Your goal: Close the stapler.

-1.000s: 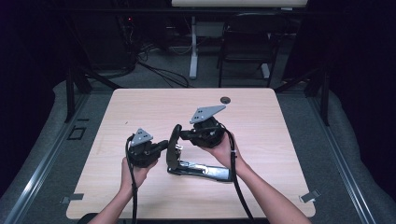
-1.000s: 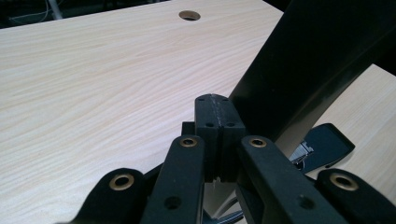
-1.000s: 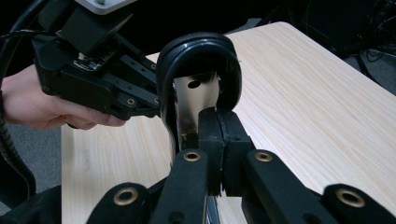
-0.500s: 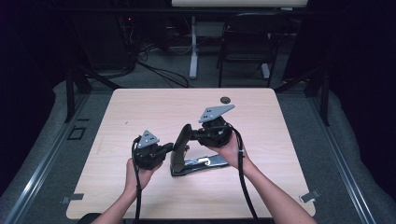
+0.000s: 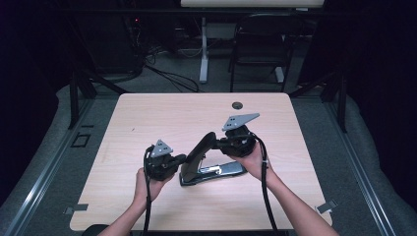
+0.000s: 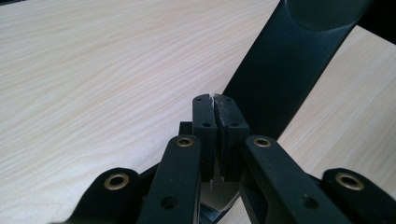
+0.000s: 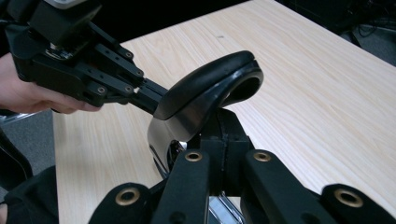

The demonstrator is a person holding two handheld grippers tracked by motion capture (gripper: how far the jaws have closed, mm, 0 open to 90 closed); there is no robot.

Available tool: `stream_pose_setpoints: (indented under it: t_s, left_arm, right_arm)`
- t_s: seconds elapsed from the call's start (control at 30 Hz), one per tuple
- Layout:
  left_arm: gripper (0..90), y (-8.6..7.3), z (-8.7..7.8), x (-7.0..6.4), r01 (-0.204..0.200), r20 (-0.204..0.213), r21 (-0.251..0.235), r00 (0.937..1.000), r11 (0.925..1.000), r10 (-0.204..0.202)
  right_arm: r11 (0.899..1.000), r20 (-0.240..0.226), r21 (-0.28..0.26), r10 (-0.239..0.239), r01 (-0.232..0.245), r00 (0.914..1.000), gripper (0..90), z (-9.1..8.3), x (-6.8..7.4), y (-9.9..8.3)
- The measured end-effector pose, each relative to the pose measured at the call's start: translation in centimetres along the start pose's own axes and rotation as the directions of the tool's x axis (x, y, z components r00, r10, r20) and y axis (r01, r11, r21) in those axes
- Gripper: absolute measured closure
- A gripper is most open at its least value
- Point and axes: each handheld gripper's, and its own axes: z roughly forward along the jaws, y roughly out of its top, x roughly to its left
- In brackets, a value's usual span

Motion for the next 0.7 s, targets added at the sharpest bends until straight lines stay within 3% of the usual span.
stream_pose_setpoints:
  t_s: [0.7]
  left_arm:
    - [89.8, -0.5, 0.9, -0.3, -0.008, 0.003, 0.044, 1.0000, 0.9990, 0.008]
  right_arm:
    - [0.999, 0.036, 0.029, 0.036, -0.037, 0.9987, 90.0, -0.8, -1.2, -2.0]
